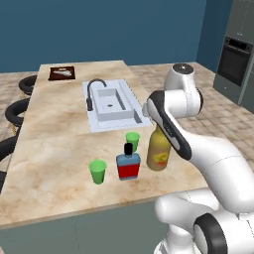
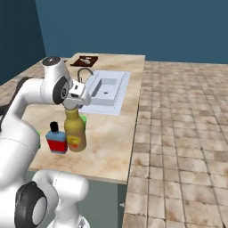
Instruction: Place the drinks on the dining counter in a tight cluster.
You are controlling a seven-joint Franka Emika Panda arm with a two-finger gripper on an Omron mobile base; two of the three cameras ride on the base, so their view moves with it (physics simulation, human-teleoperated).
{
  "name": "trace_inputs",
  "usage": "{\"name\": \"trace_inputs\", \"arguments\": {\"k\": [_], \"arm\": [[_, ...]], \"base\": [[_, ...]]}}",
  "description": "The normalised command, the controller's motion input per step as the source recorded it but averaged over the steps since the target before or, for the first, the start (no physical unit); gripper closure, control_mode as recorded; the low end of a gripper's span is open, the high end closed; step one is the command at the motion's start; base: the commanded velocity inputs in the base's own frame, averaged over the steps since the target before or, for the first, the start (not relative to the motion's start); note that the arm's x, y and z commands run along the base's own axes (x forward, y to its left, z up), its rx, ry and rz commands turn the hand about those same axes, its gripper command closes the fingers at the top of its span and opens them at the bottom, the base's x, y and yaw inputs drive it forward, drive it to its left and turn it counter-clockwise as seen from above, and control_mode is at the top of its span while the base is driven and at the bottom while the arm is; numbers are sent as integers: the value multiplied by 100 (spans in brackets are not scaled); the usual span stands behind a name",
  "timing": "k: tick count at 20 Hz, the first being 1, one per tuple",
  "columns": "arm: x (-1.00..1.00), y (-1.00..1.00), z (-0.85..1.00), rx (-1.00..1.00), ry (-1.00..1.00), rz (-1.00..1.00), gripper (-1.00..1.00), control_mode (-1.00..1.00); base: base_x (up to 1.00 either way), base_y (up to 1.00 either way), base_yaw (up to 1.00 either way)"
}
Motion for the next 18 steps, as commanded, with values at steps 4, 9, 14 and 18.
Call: {"name": "trace_inputs", "arguments": {"k": [4, 9, 14, 18], "arm": [[0, 0, -34, 0, 0, 0, 100, -100], [0, 0, -41, 0, 0, 0, 100, -100], [2, 0, -28, 0, 0, 0, 100, -100], [12, 0, -7, 0, 0, 0, 100, -100]], "base": [[0, 0, 0], [0, 0, 0], [0, 0, 0], [0, 0, 0]]}}
